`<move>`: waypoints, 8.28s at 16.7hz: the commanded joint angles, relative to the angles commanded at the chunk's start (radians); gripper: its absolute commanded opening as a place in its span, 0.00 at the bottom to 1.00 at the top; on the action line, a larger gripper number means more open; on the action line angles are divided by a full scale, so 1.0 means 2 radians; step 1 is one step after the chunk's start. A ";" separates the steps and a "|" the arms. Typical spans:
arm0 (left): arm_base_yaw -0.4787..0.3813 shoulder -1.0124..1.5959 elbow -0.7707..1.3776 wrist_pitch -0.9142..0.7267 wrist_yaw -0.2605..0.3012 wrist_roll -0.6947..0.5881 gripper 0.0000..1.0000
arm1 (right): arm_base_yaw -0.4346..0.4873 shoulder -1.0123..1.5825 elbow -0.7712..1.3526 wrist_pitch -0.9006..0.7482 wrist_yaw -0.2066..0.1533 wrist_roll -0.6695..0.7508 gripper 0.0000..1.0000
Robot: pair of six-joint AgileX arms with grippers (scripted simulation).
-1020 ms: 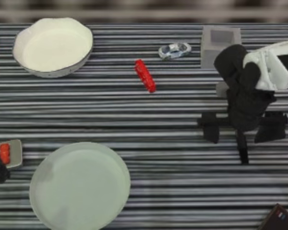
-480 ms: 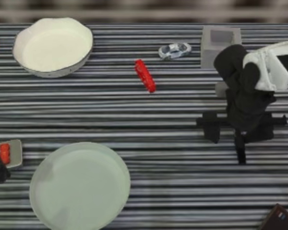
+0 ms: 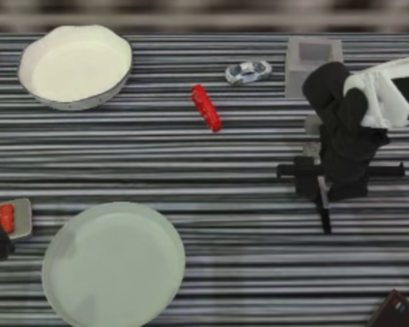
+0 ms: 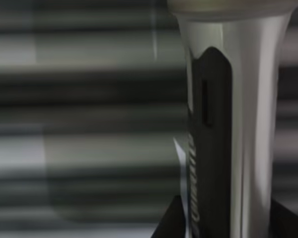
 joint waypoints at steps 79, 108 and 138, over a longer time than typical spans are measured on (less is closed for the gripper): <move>-0.145 0.625 0.372 0.269 0.385 0.003 1.00 | 0.123 -0.311 -0.239 0.725 -0.129 -0.195 0.00; -0.254 0.792 0.519 0.289 0.289 0.009 0.47 | 0.123 -0.311 -0.239 0.725 -0.129 -0.195 0.00; -0.254 0.792 0.519 0.289 0.289 0.009 0.00 | 0.123 -0.311 -0.239 0.725 -0.129 -0.195 1.00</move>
